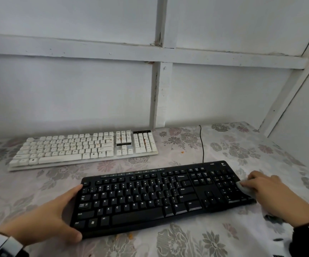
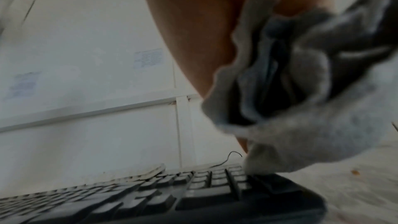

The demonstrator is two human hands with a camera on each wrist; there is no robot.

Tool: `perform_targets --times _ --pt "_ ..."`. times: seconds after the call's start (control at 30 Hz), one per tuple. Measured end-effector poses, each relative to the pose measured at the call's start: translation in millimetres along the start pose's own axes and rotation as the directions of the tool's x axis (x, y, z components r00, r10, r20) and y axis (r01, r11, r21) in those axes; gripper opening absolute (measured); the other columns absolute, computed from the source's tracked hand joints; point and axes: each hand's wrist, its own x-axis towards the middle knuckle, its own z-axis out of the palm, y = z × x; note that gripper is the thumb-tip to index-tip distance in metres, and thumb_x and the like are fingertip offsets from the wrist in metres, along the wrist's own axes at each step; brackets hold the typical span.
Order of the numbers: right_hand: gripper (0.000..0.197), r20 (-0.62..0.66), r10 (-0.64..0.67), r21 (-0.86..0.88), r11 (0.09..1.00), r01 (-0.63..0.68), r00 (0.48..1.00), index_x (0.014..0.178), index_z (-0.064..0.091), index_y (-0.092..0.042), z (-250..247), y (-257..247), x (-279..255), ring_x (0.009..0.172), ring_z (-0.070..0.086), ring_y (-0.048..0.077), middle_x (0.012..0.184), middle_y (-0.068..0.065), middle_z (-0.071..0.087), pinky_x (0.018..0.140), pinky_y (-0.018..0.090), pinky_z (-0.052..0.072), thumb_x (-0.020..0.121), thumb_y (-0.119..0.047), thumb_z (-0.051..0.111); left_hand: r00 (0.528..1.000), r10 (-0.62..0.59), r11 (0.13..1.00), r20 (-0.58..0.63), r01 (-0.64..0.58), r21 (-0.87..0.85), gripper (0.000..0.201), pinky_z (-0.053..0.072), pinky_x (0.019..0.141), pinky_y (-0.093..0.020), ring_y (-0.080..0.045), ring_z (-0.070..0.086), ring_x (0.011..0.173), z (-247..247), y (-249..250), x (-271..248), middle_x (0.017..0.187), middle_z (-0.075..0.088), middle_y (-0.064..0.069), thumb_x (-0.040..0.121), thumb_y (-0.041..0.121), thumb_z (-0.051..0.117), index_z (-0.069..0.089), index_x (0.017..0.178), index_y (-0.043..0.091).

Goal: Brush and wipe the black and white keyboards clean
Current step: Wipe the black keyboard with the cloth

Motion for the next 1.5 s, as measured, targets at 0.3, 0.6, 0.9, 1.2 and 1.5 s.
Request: perform_targets --times 0.3,0.6,0.9,1.2,1.5 --pt "0.019 0.080 -0.067 0.116 0.992 0.057 0.995 0.098 0.062 -0.034 6 -36 -7 0.084 0.042 0.010 0.095 -0.023 0.042 0.081 0.024 0.037 0.099 -0.028 0.045 1.000 -0.015 1.000 -0.007 0.015 0.023 0.136 0.031 0.109 -0.027 -0.003 0.041 0.125 -2 -7 3 0.133 0.041 0.022 0.016 0.048 0.093 0.019 0.129 0.047" --pt "0.007 0.018 0.022 -0.001 1.000 -0.022 1.000 0.089 0.060 -0.019 -13 -12 1 0.075 0.049 0.012 0.085 -0.010 0.047 0.074 0.027 0.036 0.093 -0.024 0.056 1.000 -0.001 1.000 0.006 0.001 0.022 0.127 0.032 0.106 -0.023 -0.002 0.041 0.124 -1 -4 2 0.130 0.039 0.027 0.013 0.051 0.091 0.020 0.117 0.055" --pt "0.081 0.071 0.002 0.030 1.000 -0.004 0.997 0.098 0.066 -0.025 -15 -19 -7 0.078 0.042 0.006 0.093 -0.013 0.050 0.070 0.023 0.032 0.085 -0.072 0.001 1.000 -0.023 0.999 0.018 0.022 0.025 0.133 0.033 0.103 -0.022 -0.001 0.044 0.121 -1 0 0 0.127 0.041 0.027 0.013 0.051 0.091 0.019 0.124 0.049" --pt "0.075 0.071 0.037 0.093 0.995 -0.044 0.997 0.089 0.068 -0.031 -33 -31 2 0.081 0.049 0.010 0.088 -0.013 0.048 0.069 0.019 0.036 0.079 -0.078 0.011 1.000 -0.028 1.000 0.000 0.028 -0.006 0.128 0.037 0.104 -0.025 0.000 0.049 0.117 -1 -2 1 0.125 0.048 0.025 0.024 0.032 0.094 0.022 0.129 0.046" --pt "0.033 0.098 -0.573 0.375 0.779 0.503 0.814 0.113 0.063 -0.021 -36 -247 -7 0.092 0.038 0.026 0.115 -0.003 0.047 0.091 0.038 0.034 0.096 -0.013 0.036 0.996 -0.092 0.996 -0.008 0.092 0.015 0.125 0.031 0.100 -0.018 -0.005 0.043 0.122 3 15 -6 0.126 0.044 0.021 0.047 0.014 0.090 0.015 0.145 0.032"
